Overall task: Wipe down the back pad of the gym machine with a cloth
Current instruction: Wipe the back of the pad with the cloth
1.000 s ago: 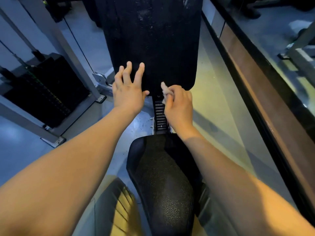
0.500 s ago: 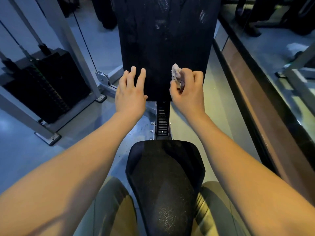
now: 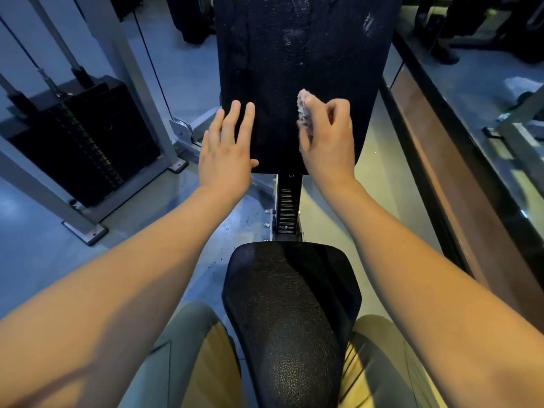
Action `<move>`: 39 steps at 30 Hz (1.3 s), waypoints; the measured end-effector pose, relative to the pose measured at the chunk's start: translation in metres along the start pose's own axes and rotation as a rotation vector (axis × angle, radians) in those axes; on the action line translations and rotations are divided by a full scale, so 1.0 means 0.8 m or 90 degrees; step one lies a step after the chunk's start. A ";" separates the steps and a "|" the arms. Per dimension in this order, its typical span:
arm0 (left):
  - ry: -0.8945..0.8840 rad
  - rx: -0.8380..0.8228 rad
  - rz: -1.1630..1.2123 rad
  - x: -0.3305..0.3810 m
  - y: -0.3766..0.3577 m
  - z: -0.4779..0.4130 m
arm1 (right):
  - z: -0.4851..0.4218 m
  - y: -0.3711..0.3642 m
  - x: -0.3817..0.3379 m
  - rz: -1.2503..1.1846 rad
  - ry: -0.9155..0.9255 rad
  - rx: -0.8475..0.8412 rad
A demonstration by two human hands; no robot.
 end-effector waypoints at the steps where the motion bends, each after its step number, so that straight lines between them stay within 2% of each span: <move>1: 0.003 0.001 0.005 -0.002 -0.004 -0.001 | 0.001 -0.001 0.001 -0.006 0.004 0.000; 8: -0.011 0.028 0.009 -0.005 -0.011 0.001 | 0.003 -0.010 0.006 -0.072 -0.035 0.041; 10: -0.011 0.030 0.018 -0.006 -0.012 0.001 | 0.022 -0.028 -0.004 -0.044 0.033 -0.013; 13: -0.017 0.021 0.021 -0.007 -0.012 0.002 | 0.065 -0.060 -0.020 0.064 0.223 -0.177; 14: -0.019 0.019 0.019 -0.008 -0.011 0.003 | 0.064 -0.057 -0.023 0.084 0.257 -0.198; 16: -0.024 0.014 0.015 -0.009 -0.011 0.003 | 0.028 -0.034 -0.029 0.058 0.244 -0.146; 18: -0.027 0.013 0.009 -0.009 -0.011 0.001 | -0.022 -0.001 -0.030 0.034 0.166 -0.021; 20: -0.023 0.014 0.007 -0.009 -0.012 0.001 | -0.035 0.005 -0.034 0.032 0.123 0.017; 22: -0.022 0.011 0.012 -0.007 -0.014 0.000 | -0.010 -0.017 -0.039 0.035 0.160 -0.040; 25: -0.023 0.007 0.013 -0.007 -0.012 0.001 | 0.035 -0.049 -0.042 0.096 0.280 -0.186; 26: -0.023 0.007 0.016 -0.008 -0.012 0.001 | 0.030 -0.047 -0.044 0.112 0.298 -0.194; 28: -0.021 0.012 0.026 -0.007 -0.013 0.001 | -0.001 -0.025 -0.053 0.114 0.278 -0.136; 30: -0.016 0.015 0.031 -0.006 -0.014 0.001 | -0.036 0.002 -0.057 0.090 0.218 -0.025; 32: -0.011 0.015 0.032 -0.007 -0.016 0.002 | -0.046 0.007 -0.057 0.061 0.166 0.016; 34: -0.013 0.010 0.035 -0.007 -0.015 0.003 | -0.019 -0.016 -0.062 0.068 0.192 -0.045; 37: -0.013 0.007 0.037 -0.006 -0.013 0.004 | 0.016 -0.037 -0.067 0.116 0.296 -0.157; 39: -0.007 0.002 0.040 -0.004 -0.012 0.004 | -0.014 -0.018 -0.070 0.113 0.282 -0.119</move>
Point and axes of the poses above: each hand's wrist, its own z-axis away from the middle knuckle, its own y-axis out of the back of the hand, x = y × z, the point moved 8 cm from there along -z, towards the middle knuckle, and after that the axes turned 14 degrees about -y, right-handed, at the moved point
